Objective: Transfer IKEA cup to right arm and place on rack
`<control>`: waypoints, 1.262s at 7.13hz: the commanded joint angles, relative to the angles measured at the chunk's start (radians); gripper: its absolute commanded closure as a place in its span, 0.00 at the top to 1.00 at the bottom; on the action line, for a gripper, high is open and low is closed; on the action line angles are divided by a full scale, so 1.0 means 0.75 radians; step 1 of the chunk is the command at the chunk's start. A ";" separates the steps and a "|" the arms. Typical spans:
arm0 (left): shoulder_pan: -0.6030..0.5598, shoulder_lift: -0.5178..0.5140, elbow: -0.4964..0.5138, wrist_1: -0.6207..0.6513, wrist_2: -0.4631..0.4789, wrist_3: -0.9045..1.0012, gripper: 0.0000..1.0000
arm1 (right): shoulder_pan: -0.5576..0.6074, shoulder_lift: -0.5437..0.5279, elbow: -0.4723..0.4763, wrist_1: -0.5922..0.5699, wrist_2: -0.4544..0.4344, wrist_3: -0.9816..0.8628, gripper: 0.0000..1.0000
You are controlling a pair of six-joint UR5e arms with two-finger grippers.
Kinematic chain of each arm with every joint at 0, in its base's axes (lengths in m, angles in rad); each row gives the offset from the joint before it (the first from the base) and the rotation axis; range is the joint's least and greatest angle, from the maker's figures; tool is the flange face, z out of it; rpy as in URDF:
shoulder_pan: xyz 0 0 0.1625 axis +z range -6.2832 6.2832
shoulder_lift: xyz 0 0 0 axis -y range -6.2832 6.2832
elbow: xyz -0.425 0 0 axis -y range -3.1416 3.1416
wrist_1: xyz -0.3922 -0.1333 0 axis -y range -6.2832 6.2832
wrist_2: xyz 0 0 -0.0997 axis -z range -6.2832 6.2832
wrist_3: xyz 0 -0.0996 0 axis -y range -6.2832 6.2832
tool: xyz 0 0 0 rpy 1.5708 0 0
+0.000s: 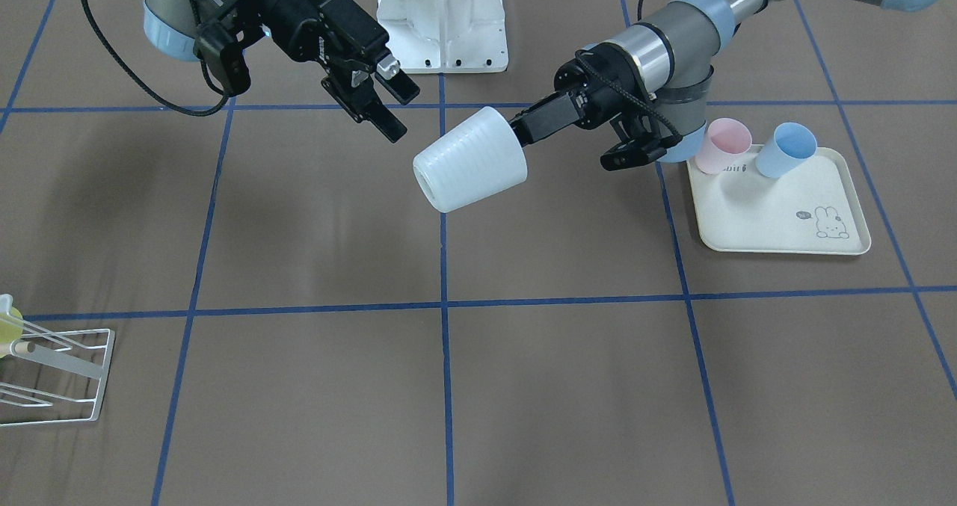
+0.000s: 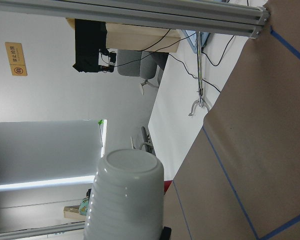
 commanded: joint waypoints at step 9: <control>0.104 -0.003 -0.022 -0.003 0.090 0.021 0.00 | 0.000 0.000 -0.018 0.000 0.000 -0.004 1.00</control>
